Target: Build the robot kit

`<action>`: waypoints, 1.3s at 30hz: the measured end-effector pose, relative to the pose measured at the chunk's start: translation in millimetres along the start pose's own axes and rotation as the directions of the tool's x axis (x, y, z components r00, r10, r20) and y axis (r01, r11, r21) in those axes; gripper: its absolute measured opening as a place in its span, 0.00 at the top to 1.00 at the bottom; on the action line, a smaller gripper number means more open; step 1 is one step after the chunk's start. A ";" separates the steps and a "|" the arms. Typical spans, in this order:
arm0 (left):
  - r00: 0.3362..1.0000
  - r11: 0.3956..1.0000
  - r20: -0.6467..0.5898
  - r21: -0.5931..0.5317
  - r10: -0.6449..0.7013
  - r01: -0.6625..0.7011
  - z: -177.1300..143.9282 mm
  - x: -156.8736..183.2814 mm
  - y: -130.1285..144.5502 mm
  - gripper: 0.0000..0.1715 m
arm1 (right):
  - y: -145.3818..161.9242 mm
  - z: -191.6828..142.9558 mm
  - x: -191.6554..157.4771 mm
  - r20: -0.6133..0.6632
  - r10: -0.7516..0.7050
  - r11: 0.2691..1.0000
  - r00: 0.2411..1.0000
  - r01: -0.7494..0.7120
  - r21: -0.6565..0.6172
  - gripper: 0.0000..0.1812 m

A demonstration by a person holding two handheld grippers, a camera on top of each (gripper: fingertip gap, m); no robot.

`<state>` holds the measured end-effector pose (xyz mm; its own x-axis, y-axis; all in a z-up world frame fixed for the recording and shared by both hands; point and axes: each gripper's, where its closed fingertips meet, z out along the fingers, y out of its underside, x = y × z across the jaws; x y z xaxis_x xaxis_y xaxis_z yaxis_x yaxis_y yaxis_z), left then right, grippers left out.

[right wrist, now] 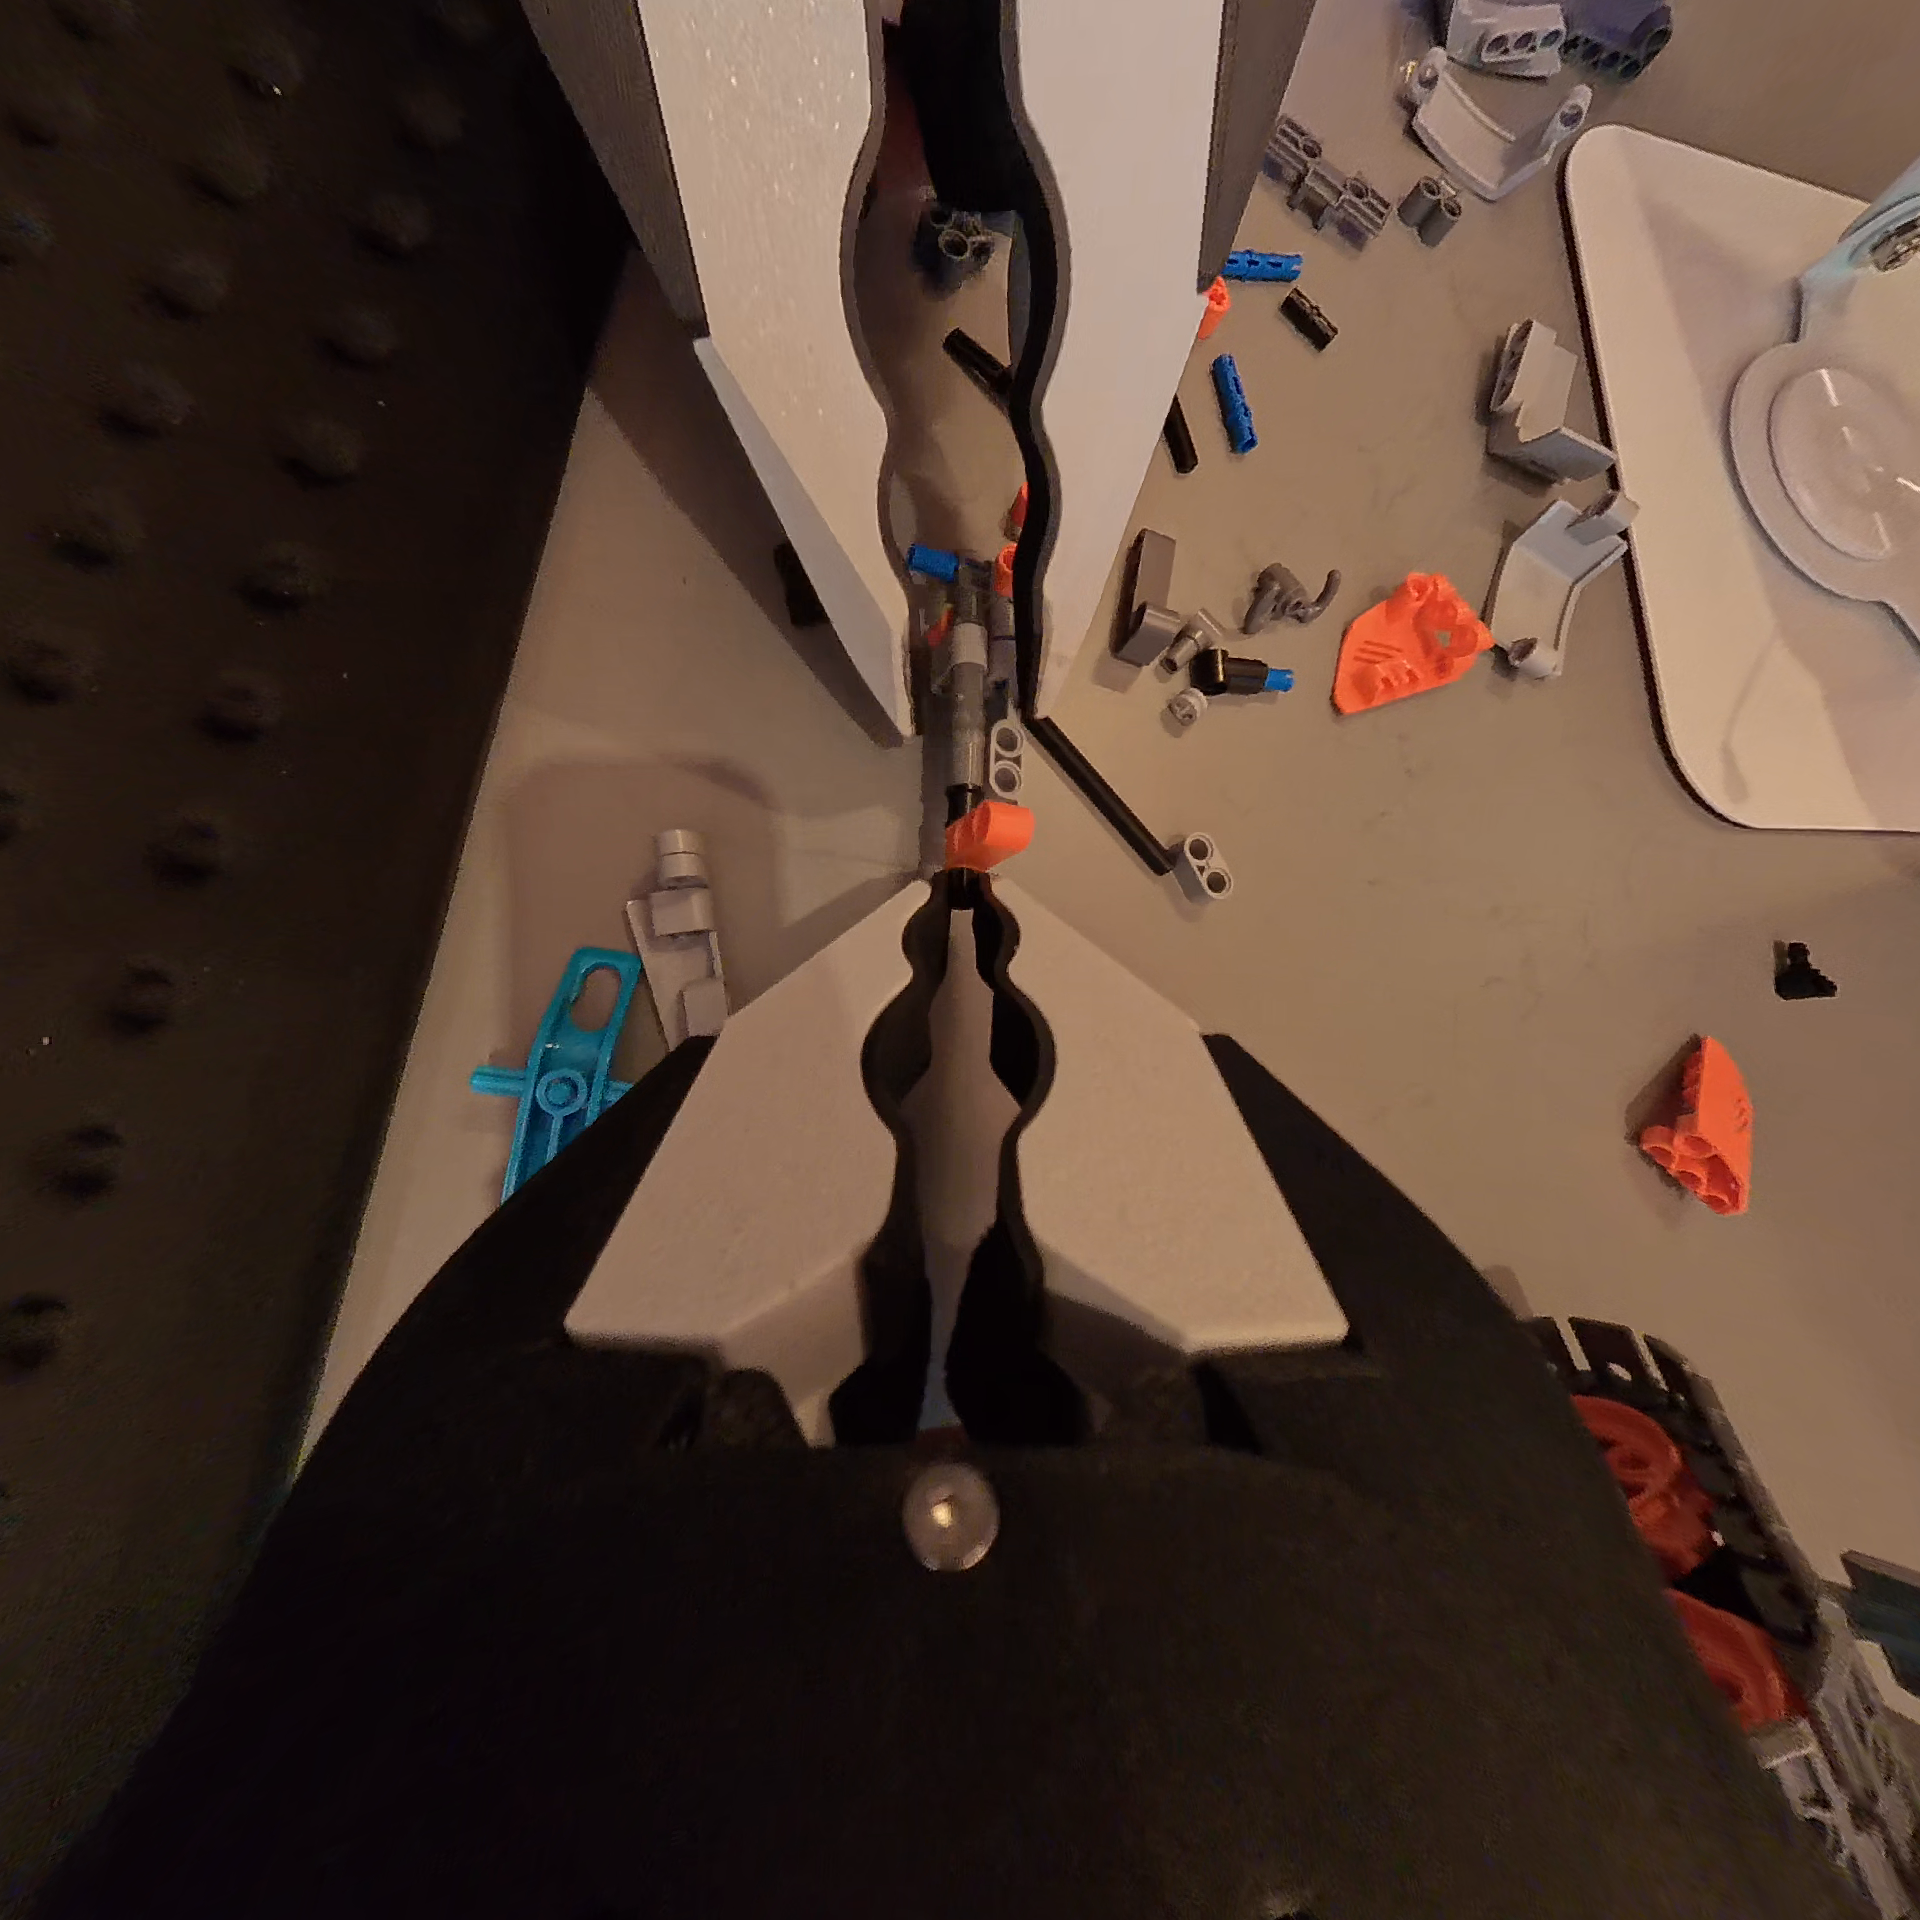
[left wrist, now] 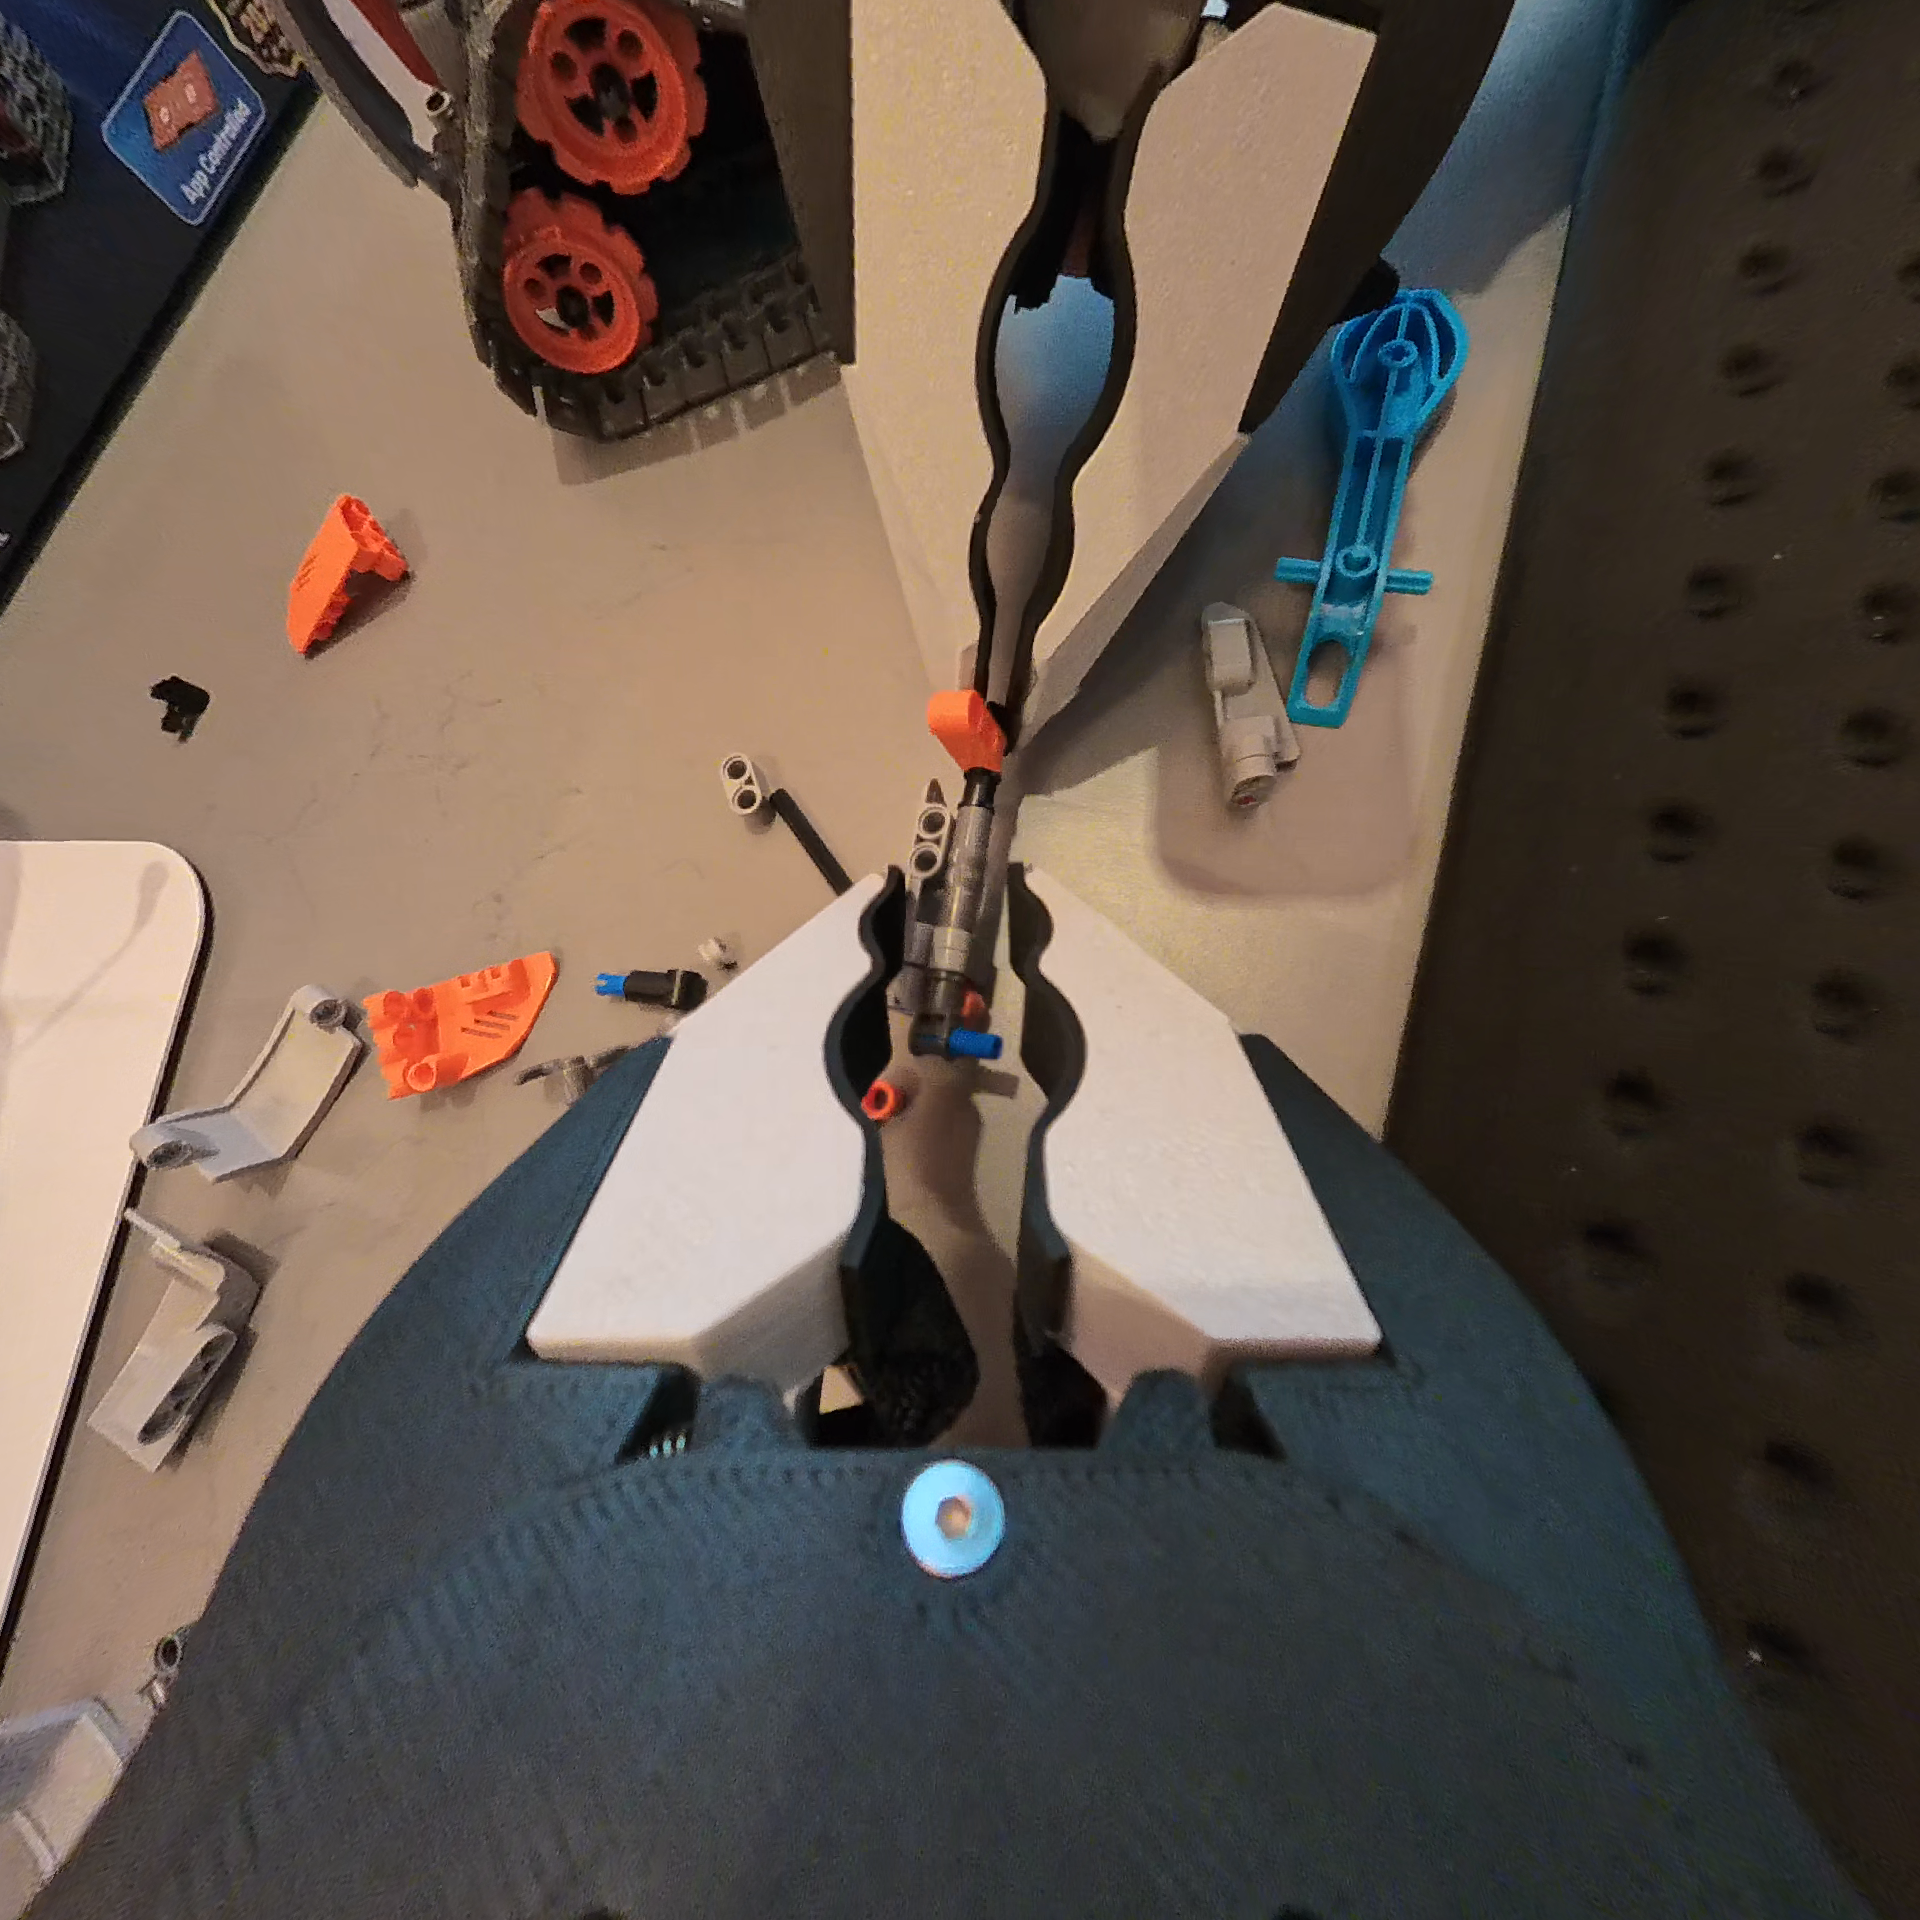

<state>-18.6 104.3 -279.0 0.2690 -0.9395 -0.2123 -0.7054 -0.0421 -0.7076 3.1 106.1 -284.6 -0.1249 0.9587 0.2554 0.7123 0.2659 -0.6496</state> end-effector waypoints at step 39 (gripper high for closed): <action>1.000 1.000 -0.002 -0.017 0.007 -0.007 -3.0 4.6 4.2 0.92 | -16.5 2.7 -4.0 -0.071 -0.144 0.989 0.987 0.146 0.035 0.99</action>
<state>-22.3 98.8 -280.9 0.2633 -0.9403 -0.2158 -0.7184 -0.0418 -0.6944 -10.0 98.2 -276.9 -0.1768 0.9011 0.3959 0.6619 0.4066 -0.6298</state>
